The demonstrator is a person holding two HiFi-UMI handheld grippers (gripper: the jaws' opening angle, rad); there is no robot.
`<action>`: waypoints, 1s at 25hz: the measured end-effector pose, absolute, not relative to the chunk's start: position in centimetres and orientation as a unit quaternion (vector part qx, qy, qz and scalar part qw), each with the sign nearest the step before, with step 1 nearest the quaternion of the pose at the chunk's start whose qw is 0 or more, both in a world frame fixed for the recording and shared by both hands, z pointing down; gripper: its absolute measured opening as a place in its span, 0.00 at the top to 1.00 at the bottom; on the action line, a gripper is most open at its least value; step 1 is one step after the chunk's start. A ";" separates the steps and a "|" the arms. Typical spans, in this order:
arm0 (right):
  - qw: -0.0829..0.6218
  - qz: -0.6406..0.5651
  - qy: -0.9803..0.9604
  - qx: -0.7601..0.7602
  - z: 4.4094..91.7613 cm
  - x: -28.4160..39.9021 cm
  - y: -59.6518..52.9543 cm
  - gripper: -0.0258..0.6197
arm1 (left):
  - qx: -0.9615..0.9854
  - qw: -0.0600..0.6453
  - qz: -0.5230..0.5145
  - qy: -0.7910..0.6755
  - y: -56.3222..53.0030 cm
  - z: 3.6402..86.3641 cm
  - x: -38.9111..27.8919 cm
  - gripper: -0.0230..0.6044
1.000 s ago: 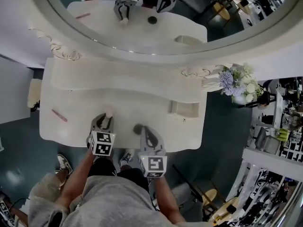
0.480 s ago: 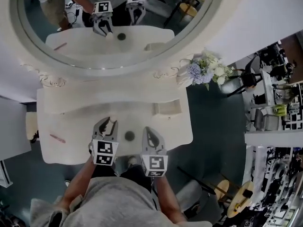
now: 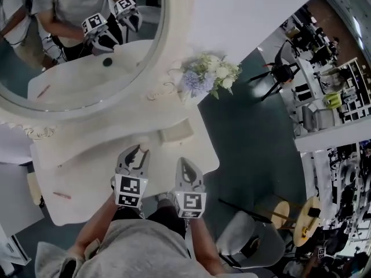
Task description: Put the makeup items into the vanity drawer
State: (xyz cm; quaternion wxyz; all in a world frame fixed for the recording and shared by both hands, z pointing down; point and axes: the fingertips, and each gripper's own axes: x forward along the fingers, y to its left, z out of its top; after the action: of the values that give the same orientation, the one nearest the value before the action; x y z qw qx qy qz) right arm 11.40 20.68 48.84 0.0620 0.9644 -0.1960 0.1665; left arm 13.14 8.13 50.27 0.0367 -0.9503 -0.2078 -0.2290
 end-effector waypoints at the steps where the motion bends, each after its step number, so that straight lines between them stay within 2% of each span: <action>1: 0.060 0.165 -0.190 0.966 48.8 11.8 21.7 0.94 | -0.950 0.037 -0.226 -0.214 9.2 50.1 13.7 0.78; 13: 0.028 0.179 -0.179 0.967 51.3 17.5 31.5 0.94 | -0.936 0.059 -0.250 -0.239 19.9 53.4 20.2 0.78; 25: 0.003 0.224 -0.197 0.954 55.4 20.4 35.3 0.94 | -0.911 0.059 -0.345 -0.218 23.7 61.2 22.5 0.78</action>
State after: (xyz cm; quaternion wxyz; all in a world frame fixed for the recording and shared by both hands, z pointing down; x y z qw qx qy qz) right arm 20.35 35.30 55.44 0.0035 0.9544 -0.1974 0.2241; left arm 22.49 23.67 61.21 0.0592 -0.9110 -0.2177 -0.3451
